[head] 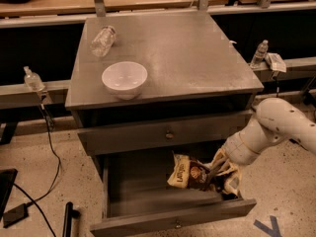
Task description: Place brown chip bag into middle drawer
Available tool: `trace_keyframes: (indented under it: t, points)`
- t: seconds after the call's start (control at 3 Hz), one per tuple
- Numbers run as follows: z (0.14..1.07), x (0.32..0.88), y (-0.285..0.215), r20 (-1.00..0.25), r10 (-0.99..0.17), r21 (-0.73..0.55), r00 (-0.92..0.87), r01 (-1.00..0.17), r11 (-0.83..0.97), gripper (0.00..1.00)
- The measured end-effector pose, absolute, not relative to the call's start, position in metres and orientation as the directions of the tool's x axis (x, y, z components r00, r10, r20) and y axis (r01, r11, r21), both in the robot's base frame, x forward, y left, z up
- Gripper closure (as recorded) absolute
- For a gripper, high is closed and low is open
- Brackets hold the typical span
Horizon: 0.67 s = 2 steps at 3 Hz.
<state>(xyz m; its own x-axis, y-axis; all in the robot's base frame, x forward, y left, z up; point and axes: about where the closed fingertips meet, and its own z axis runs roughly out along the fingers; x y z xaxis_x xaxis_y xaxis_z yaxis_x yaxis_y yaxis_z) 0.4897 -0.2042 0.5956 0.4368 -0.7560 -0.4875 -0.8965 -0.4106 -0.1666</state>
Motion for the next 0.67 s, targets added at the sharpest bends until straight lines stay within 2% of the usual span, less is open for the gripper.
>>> trace_keyframes:
  t: [0.33, 0.67]
  points:
    - [0.568, 0.505, -0.211, -0.464, -0.766, -0.182, 0.446, -0.894, -0.41, 1.0]
    - [0.548, 0.516, -0.212, -0.485, -0.75, -0.177, 0.449, -0.891, -0.418, 0.86]
